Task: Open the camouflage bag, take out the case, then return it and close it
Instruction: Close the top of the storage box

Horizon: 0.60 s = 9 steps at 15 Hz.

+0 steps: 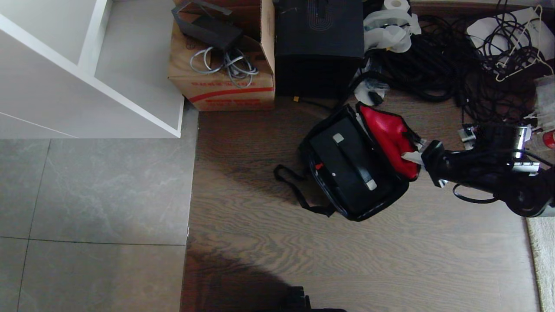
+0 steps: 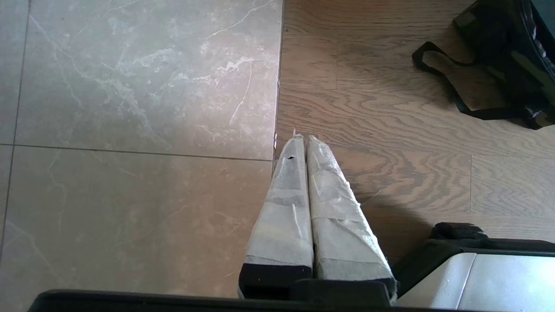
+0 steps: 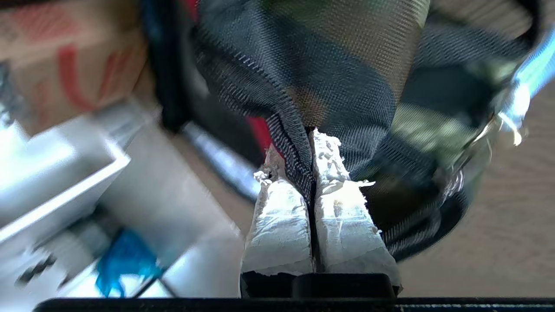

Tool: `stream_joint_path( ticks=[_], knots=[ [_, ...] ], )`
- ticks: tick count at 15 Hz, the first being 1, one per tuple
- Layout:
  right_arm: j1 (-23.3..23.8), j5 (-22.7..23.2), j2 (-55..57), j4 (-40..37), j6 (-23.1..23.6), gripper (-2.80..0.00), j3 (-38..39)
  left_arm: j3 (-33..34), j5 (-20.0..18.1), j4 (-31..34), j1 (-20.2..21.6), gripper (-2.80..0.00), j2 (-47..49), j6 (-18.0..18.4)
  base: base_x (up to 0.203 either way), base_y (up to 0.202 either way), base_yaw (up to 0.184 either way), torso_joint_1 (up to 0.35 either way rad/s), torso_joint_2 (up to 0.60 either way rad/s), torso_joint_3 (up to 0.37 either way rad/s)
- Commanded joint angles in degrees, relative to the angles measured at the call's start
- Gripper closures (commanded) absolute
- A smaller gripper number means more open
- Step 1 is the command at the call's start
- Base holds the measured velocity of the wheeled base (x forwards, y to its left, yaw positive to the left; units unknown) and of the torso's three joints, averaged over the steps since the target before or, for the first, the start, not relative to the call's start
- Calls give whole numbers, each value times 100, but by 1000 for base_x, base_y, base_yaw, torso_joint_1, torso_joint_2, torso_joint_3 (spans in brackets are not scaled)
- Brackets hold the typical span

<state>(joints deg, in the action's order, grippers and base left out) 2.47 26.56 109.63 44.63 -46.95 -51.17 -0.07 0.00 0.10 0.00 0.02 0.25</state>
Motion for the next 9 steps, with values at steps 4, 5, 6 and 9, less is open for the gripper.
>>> stream_joint_path(
  ticks=[4, 5, 6, 9],
  knots=[
    [-114, 106, -322, 11, -21, -275, 344, -1, 0, -1, 0, 0, -2, 1, 0, 0, 0, 0, 0, 0],
    [-179, 112, -367, -25, -34, -280, 430, -1, 0, -1, 0, 0, -2, 1, 0, 0, 0, 0, 0, 0],
    [-265, 112, -388, -26, -41, -280, 570, -1, 0, -1, 0, 0, -2, 1, 0, 0, 0, 0, 0, 0],
    [-466, 113, -443, -26, -77, -280, 788, 2, 0, -1, 0, 0, -2, 1, 0, 0, 0, 0, 0, 0]
  ],
)
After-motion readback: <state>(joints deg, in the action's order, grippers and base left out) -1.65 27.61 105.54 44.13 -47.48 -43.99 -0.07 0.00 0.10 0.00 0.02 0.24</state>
